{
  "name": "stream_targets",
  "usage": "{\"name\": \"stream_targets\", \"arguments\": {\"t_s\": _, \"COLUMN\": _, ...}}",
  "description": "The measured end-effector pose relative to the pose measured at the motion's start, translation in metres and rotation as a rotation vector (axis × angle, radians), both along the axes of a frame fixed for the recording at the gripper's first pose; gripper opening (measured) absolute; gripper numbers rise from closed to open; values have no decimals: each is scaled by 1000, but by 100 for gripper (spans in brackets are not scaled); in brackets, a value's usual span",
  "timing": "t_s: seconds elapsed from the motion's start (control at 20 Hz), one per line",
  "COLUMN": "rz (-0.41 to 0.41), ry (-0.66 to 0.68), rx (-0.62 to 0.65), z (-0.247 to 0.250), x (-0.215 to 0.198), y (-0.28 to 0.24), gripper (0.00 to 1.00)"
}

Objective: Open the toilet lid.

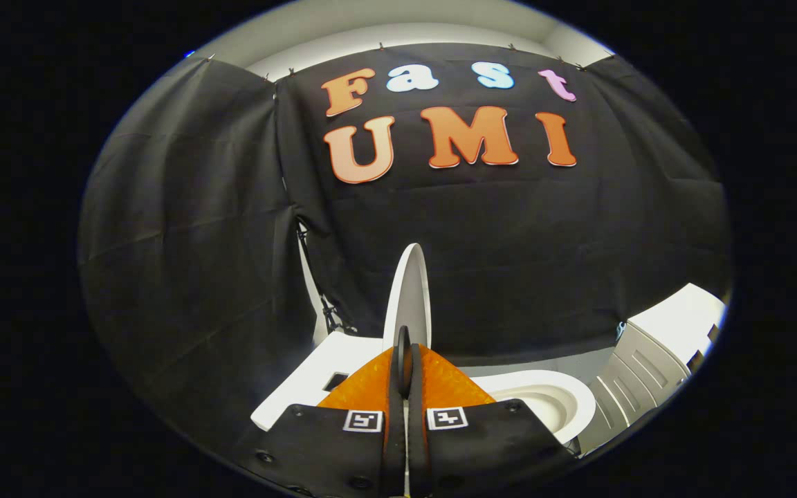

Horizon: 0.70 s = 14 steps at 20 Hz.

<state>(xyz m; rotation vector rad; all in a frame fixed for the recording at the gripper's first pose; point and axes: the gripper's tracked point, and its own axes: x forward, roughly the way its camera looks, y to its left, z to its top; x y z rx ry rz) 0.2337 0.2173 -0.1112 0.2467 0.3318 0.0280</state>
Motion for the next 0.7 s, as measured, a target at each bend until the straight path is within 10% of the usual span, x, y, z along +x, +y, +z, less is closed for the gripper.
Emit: {"name": "stream_targets", "arguments": {"t_s": 0.7, "rz": 161, "ry": -2, "rx": -177, "z": 2, "x": 10, "y": 111, "gripper": 11}}
